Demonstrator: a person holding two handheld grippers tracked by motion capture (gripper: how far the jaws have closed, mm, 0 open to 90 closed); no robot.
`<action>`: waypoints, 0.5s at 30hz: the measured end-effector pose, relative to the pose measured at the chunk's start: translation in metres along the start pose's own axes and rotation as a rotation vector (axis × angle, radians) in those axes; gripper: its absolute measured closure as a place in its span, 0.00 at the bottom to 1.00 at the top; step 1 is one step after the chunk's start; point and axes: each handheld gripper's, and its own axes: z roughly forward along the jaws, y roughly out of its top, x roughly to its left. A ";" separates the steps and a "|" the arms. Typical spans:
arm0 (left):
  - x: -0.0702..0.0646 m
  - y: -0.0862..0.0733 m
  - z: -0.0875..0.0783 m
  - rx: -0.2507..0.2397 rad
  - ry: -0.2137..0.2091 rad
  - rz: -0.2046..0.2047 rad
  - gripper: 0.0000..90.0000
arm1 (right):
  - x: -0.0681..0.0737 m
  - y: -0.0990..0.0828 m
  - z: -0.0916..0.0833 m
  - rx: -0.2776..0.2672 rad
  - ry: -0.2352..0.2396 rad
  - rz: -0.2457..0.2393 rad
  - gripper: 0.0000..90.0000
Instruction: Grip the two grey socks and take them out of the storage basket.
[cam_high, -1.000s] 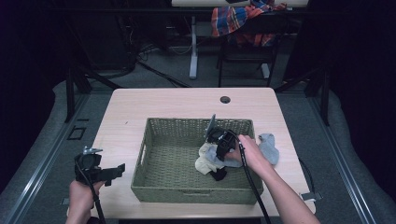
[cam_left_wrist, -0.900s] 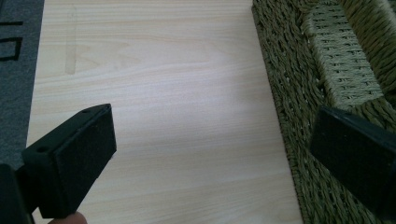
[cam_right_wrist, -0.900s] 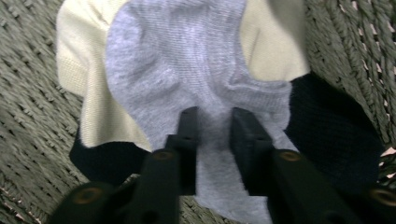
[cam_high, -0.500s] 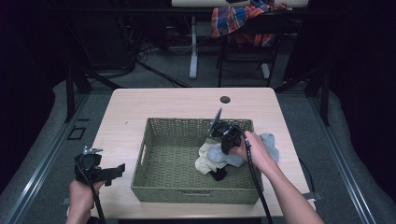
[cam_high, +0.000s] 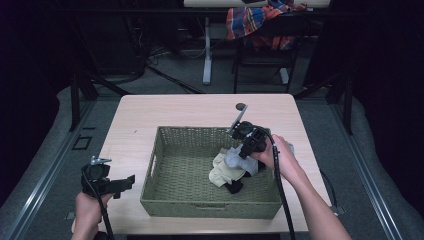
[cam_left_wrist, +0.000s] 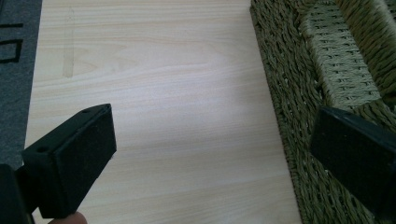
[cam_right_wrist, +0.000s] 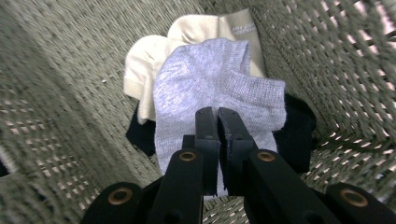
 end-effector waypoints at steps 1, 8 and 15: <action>0.000 0.000 0.000 0.000 0.000 -0.001 0.01 | 0.000 0.000 -0.004 -0.002 -0.002 -0.003 0.97; 0.001 -0.001 -0.001 -0.002 0.004 -0.003 0.01 | -0.005 -0.005 -0.026 -0.063 -0.001 0.013 0.97; 0.001 -0.001 -0.001 -0.002 0.007 -0.004 0.01 | -0.008 -0.012 -0.047 -0.124 -0.010 0.034 0.97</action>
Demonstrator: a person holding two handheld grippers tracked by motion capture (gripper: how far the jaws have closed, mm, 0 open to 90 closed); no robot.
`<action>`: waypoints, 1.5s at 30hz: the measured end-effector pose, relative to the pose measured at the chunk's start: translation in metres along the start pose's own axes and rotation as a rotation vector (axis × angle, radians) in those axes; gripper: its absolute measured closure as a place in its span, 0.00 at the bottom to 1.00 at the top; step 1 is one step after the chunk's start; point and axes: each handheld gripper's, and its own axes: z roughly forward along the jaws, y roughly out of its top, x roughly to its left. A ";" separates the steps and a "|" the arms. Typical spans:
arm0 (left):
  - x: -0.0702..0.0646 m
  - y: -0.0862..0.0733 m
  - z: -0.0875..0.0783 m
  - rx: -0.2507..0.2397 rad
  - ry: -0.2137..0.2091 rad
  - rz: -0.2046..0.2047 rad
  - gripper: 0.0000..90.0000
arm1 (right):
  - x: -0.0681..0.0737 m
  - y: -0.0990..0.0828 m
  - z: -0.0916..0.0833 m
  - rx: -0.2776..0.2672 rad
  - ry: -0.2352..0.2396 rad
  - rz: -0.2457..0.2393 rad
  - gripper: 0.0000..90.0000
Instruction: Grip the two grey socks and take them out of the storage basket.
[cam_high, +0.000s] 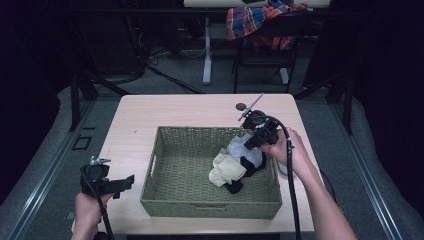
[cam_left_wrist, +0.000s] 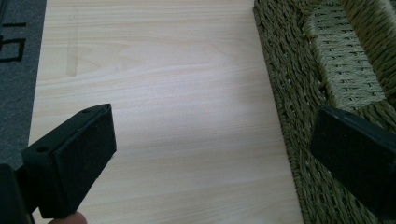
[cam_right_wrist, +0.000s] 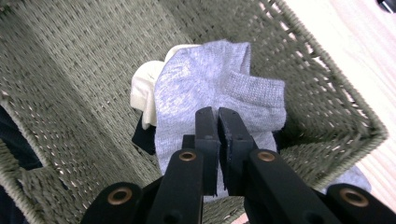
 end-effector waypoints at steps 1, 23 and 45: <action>0.000 0.000 0.000 -0.001 0.000 0.000 0.01 | -0.001 -0.001 -0.002 -0.012 0.001 0.006 0.97; 0.000 0.000 0.000 0.000 -0.005 -0.003 0.01 | -0.020 -0.016 -0.039 -0.118 -0.040 0.072 0.97; 0.000 0.000 -0.001 -0.006 -0.008 -0.002 0.01 | -0.076 -0.064 -0.058 -0.116 -0.155 0.255 0.97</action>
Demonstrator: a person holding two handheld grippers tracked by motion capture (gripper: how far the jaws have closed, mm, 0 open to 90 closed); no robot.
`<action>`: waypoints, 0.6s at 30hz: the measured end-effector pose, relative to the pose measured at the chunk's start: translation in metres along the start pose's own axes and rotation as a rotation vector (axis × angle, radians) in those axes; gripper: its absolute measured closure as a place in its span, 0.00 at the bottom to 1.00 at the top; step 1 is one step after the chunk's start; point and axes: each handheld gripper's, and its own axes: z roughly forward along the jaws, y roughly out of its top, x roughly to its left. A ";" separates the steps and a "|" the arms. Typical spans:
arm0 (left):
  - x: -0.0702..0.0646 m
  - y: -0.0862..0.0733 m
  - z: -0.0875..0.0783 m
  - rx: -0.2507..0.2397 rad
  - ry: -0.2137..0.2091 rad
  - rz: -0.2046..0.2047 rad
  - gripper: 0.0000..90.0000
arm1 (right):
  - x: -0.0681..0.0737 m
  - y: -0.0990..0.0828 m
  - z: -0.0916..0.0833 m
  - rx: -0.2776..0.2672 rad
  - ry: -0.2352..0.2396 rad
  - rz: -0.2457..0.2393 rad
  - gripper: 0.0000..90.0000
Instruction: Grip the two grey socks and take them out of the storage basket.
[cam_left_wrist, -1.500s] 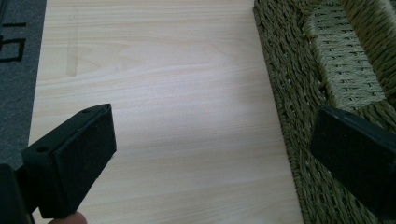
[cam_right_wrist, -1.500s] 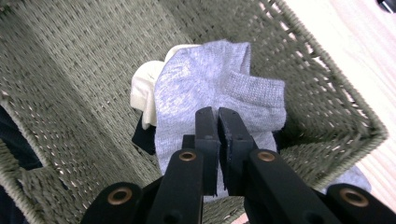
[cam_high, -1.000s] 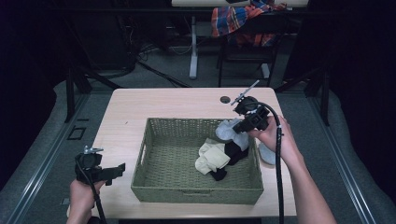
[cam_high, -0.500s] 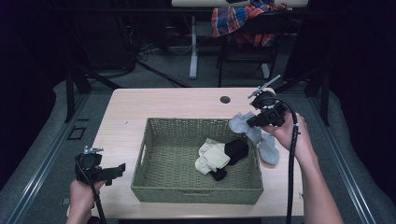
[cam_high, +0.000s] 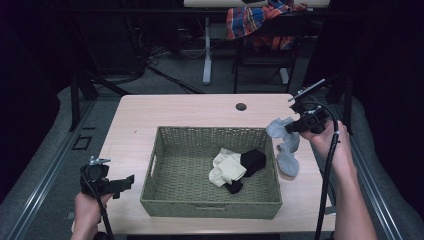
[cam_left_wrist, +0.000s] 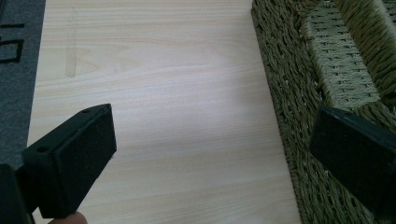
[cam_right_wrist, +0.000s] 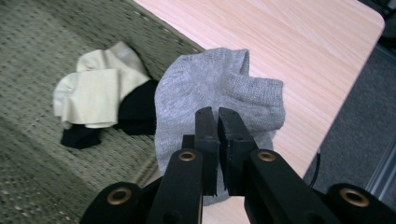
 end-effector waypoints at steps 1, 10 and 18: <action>0.000 0.000 0.000 0.000 -0.001 0.001 0.01 | -0.003 -0.001 0.001 0.001 -0.006 0.008 0.97; 0.000 0.000 0.000 0.000 -0.002 0.002 0.01 | -0.026 -0.012 0.015 0.052 -0.042 0.071 0.97; 0.000 0.000 0.000 -0.001 -0.002 0.002 0.01 | -0.039 -0.018 0.035 0.105 -0.041 0.110 0.97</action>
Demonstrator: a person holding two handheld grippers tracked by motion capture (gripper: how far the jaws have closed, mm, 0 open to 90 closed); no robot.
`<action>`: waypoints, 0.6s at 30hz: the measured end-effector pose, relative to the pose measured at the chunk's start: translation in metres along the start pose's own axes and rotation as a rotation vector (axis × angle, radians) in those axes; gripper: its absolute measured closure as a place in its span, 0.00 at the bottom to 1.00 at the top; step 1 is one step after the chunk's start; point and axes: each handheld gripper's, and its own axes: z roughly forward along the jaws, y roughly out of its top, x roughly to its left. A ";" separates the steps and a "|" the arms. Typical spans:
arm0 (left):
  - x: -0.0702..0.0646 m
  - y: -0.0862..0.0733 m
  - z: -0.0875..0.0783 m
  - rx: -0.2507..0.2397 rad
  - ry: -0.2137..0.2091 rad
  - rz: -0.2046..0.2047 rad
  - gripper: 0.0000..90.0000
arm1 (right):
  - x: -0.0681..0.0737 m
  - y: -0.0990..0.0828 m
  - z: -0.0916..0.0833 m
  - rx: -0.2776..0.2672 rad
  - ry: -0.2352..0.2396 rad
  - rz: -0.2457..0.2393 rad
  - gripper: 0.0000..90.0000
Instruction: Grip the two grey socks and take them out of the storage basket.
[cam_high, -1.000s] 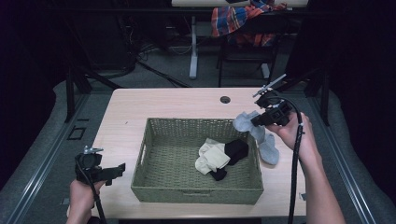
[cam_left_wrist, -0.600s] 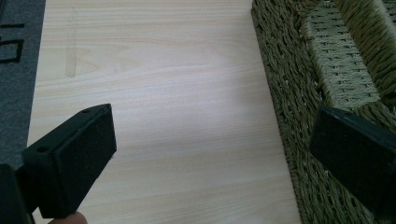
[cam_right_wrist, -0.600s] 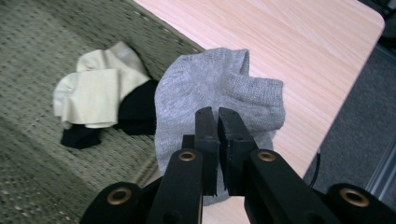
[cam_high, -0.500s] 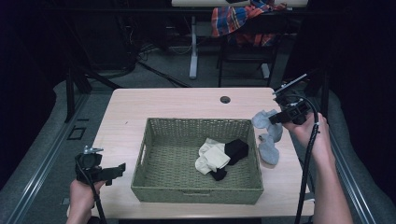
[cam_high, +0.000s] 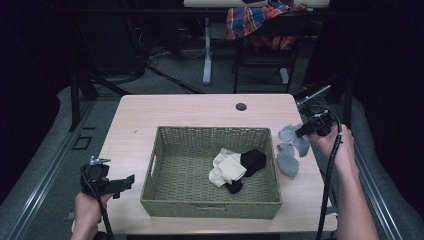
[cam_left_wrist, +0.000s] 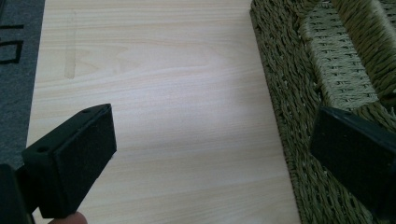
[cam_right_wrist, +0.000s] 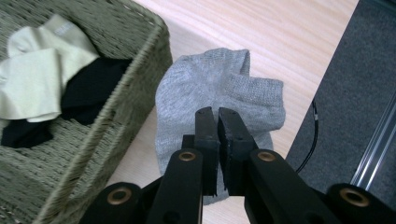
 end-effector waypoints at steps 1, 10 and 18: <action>0.000 0.000 0.000 0.000 0.000 0.000 0.01 | -0.001 0.000 0.004 0.002 -0.001 0.002 0.97; 0.000 0.000 0.000 0.000 0.001 0.002 0.01 | -0.011 -0.004 0.037 0.066 0.020 0.038 0.97; 0.000 0.000 0.000 0.000 -0.001 0.001 0.01 | -0.013 -0.008 0.070 0.126 0.026 0.043 0.97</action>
